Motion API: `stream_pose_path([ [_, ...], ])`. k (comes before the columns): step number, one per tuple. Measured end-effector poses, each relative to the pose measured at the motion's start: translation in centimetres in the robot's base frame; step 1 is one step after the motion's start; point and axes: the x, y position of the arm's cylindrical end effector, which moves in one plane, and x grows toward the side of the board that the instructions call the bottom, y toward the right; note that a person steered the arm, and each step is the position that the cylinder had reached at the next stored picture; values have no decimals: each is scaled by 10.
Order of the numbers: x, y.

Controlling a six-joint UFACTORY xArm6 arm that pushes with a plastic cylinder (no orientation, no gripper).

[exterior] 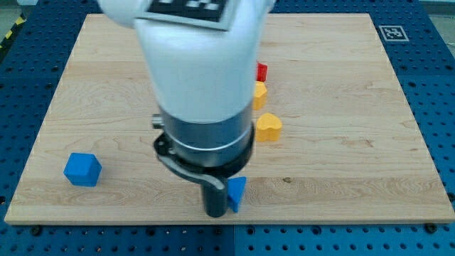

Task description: Push blue triangle below yellow heart

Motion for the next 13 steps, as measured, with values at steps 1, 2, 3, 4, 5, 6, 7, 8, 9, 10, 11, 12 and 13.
stream_pose_path([
  [1, 0, 27],
  [2, 0, 50],
  [3, -2, 56],
  [4, -3, 56],
  [5, -8, 55],
  [6, -10, 40],
  [7, -11, 21],
  [8, -19, 16],
  [9, -20, 29],
  [10, -22, 55],
  [11, -29, 65],
  [12, -34, 68],
  [13, -34, 68],
])
